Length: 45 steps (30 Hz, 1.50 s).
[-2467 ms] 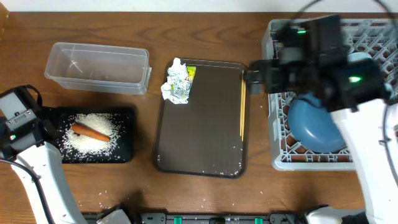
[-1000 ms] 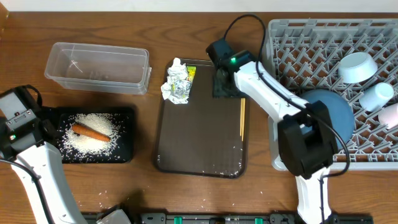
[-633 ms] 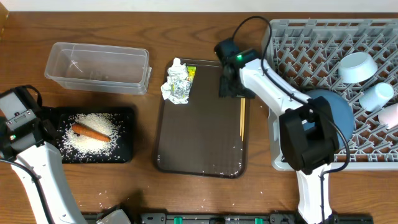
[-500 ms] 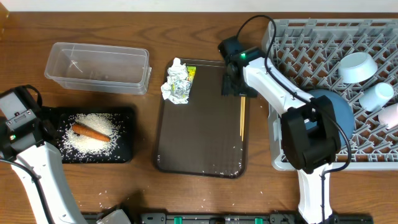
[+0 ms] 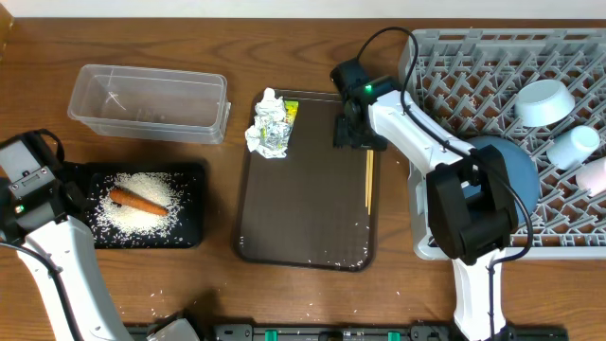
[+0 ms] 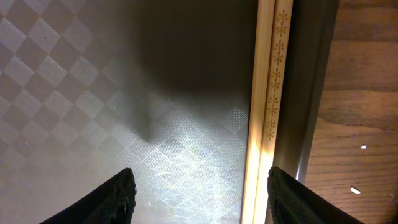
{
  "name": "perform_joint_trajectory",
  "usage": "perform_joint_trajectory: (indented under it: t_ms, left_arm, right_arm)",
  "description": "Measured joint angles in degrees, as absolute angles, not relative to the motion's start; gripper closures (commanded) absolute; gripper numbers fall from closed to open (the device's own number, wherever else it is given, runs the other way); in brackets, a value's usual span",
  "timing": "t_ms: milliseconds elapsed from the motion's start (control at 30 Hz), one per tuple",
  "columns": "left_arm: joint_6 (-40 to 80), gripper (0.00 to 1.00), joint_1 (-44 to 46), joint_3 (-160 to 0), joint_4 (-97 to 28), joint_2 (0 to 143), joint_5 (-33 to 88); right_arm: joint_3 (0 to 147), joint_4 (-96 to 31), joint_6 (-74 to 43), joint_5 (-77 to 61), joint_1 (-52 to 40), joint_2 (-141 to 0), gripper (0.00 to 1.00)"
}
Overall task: Sort waste into correct bins and load items into the dishwasher rack
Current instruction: 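Move the right gripper to the wooden chopsticks and grasp them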
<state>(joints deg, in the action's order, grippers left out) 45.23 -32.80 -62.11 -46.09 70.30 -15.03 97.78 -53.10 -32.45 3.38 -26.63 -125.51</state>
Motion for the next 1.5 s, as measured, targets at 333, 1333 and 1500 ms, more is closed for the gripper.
perform_joint_trajectory:
  t_ms: [333, 1333, 1500]
  left_arm:
    - [45.23, 0.03, -32.8, -62.11, -46.09, 70.3, -15.03]
    - [45.23, 0.03, -32.8, -62.11, -46.09, 70.3, -15.03]
    - [45.25, 0.03, -32.8, -62.11, -46.09, 70.3, -15.03]
  right_arm:
    - [97.76, -52.86, -32.45, 3.42, -26.98, -125.75, 0.34]
    - [94.76, -49.34, -32.42, 3.9, -26.98, -126.06, 0.33]
    - [93.34, -47.31, -32.38, 3.01, -26.98, -126.02, 0.33]
